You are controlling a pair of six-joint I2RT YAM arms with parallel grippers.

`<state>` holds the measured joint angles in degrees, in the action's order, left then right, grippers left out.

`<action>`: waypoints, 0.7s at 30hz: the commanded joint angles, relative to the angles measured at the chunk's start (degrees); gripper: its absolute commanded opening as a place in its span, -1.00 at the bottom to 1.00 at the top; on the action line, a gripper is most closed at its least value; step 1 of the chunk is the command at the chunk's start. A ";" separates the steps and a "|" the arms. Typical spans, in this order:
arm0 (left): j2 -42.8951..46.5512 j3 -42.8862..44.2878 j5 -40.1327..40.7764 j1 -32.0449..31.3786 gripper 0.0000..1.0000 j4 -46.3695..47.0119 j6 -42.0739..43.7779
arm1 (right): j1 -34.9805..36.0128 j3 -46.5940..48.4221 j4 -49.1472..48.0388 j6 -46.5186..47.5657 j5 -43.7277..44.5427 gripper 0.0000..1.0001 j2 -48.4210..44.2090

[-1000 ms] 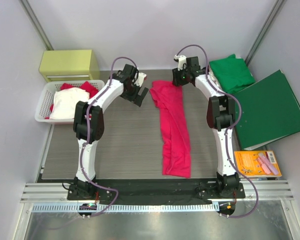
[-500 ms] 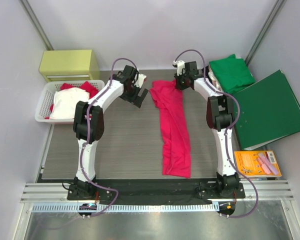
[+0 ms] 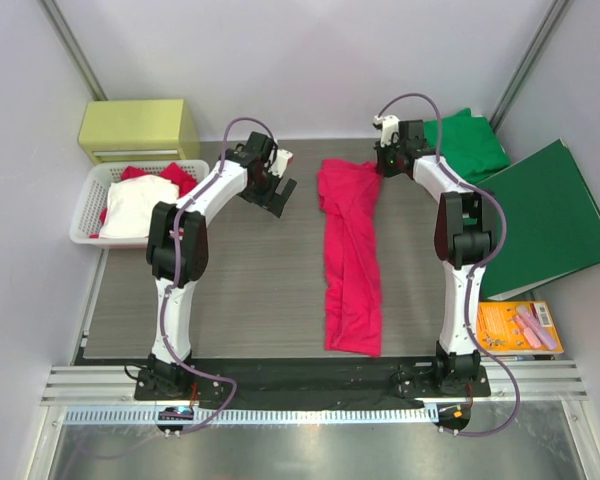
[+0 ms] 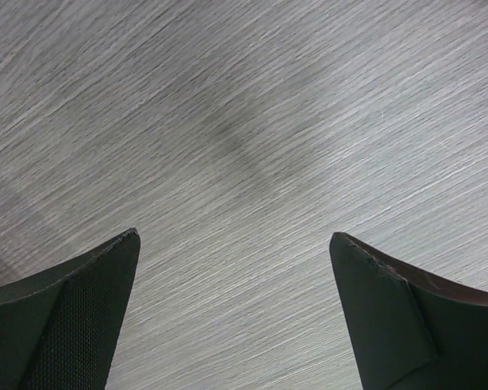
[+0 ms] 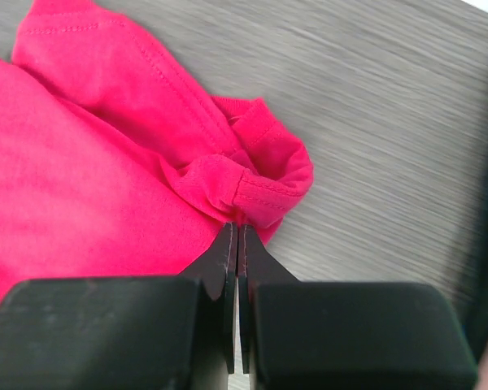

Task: Fold and stack the t-shirts
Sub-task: Grab the bottom of the folded rectangular tshirt with right arm

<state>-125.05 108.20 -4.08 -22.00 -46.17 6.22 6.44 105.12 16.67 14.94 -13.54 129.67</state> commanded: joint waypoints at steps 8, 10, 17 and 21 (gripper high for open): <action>3.15 -1.41 -0.41 -0.33 1.00 0.55 -0.15 | -0.46 1.84 -4.45 1.05 6.32 -0.98 -1.00; 2.80 -1.33 -0.58 -0.33 1.00 0.38 -0.24 | -0.37 1.75 -4.54 1.93 10.35 -0.79 -0.03; 2.36 -1.68 -0.67 -0.50 1.00 0.21 -0.24 | -0.55 -6.67 -11.64 1.67 14.78 0.39 -4.40; 2.36 -1.68 -0.41 -0.76 0.99 0.29 -0.24 | -0.55 -13.87 -18.05 -1.13 14.33 0.45 -9.59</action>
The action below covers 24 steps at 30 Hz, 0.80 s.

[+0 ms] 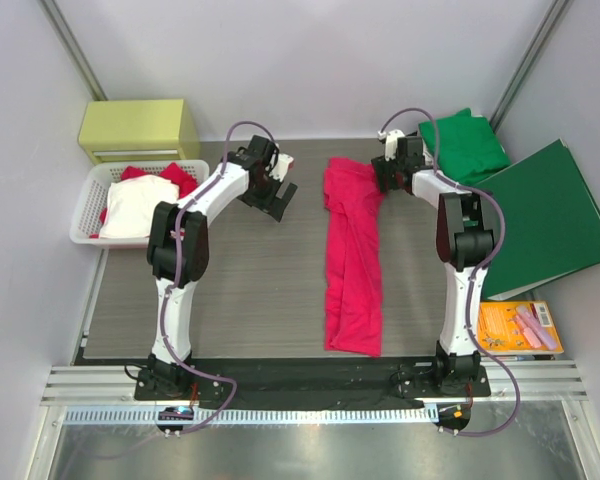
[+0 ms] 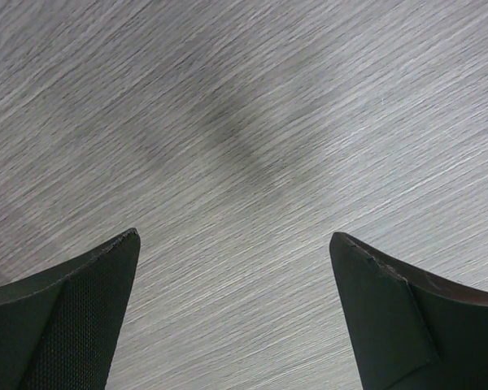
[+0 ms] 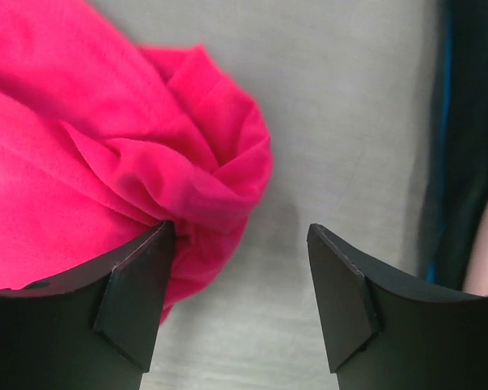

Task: Fold and stack the t-shirts
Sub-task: Grab the bottom of the folded rectangular tshirt with right arm

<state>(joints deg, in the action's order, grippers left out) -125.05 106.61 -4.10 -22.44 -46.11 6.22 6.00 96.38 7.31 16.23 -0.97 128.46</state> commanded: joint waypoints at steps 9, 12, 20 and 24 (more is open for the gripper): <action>6.66 -4.83 1.55 -0.42 0.99 4.54 -0.15 | 0.24 -27.54 -10.57 -5.16 1.77 0.50 -32.89; 7.10 -5.36 1.02 -0.42 0.99 4.62 -0.33 | 0.24 -30.89 -4.36 -3.84 -1.99 0.54 -37.48; 10.18 -6.24 1.64 -0.42 0.99 5.50 -0.24 | 1.38 -29.67 10.71 -5.59 -15.91 -0.98 -37.77; 10.79 -6.67 1.90 -0.50 1.00 5.41 -0.07 | 1.73 -23.18 10.44 -6.21 -16.07 -0.98 -28.82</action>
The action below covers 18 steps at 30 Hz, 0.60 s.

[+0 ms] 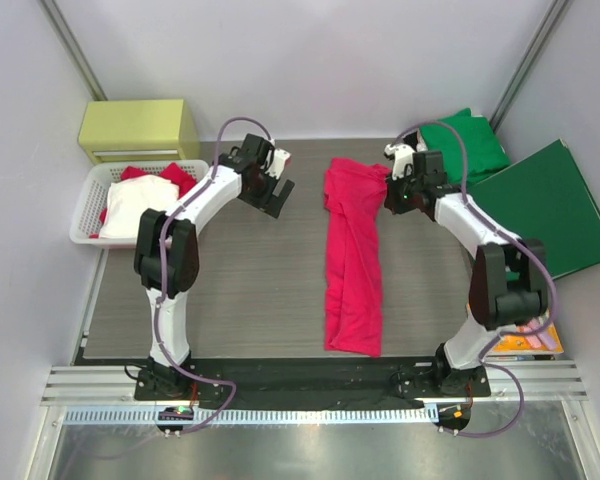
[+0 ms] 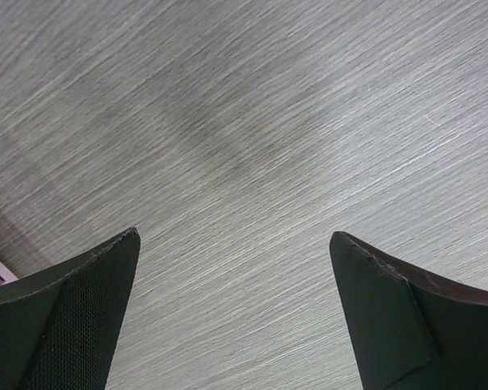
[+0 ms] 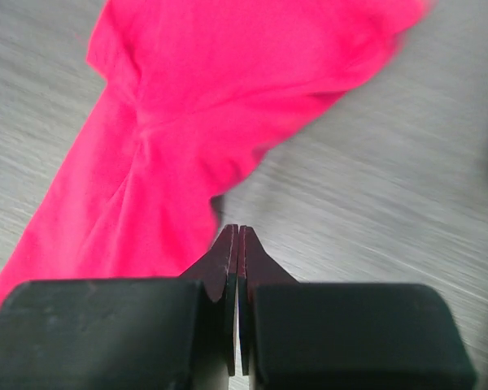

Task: Fold and stack the t-shirts
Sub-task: Grab the bottom of the folded rectangular tshirt with right arm

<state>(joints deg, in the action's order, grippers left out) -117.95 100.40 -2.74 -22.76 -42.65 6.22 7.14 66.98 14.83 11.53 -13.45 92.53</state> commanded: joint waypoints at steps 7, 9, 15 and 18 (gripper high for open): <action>4.92 -3.36 2.13 -0.09 1.00 2.93 0.81 | 2.62 26.69 7.22 -2.39 -1.49 -0.98 24.61; 5.62 -4.07 2.22 -0.17 1.00 3.19 1.25 | 3.58 32.23 8.19 -2.56 -0.52 -0.98 29.27; 6.51 -5.48 3.87 -0.09 0.99 3.63 1.87 | 4.55 50.50 15.13 -1.77 3.60 -0.98 44.27; 7.12 -5.92 4.76 -0.09 0.99 3.72 2.31 | 4.47 56.85 19.53 -1.77 4.22 -0.98 48.00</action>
<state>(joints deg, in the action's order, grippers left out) -114.61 94.80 -0.16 -22.76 -41.19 7.07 11.40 116.71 27.35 9.76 -11.97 136.31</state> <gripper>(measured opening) 0.997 0.020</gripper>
